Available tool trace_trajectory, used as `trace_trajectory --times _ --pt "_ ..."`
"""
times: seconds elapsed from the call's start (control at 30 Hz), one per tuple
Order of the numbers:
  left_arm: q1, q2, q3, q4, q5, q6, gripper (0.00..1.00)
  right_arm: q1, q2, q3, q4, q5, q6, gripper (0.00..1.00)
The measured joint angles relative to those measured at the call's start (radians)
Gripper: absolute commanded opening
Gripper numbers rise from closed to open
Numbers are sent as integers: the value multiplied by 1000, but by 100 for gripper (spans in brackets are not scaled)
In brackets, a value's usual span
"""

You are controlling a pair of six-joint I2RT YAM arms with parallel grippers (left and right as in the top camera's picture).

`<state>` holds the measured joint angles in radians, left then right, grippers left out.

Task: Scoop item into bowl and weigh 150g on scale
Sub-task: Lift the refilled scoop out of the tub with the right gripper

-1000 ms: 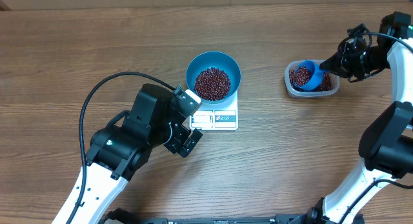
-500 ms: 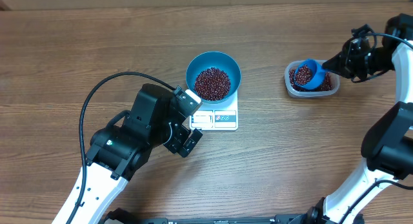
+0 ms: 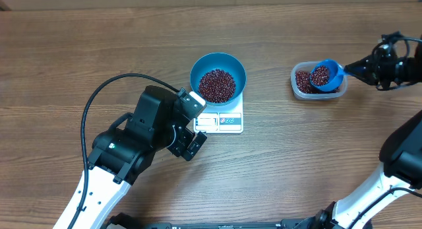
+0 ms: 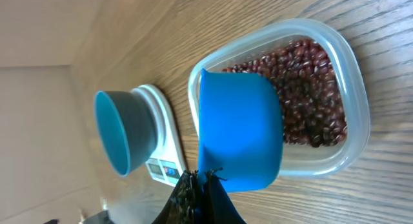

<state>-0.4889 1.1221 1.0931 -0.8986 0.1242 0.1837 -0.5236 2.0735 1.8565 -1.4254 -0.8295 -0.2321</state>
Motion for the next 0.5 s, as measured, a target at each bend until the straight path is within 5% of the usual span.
trace_trajectory --times 0.5 --pt "0 0 0 0 0 0 99 -15 0 0 -70 -193 -46 4"
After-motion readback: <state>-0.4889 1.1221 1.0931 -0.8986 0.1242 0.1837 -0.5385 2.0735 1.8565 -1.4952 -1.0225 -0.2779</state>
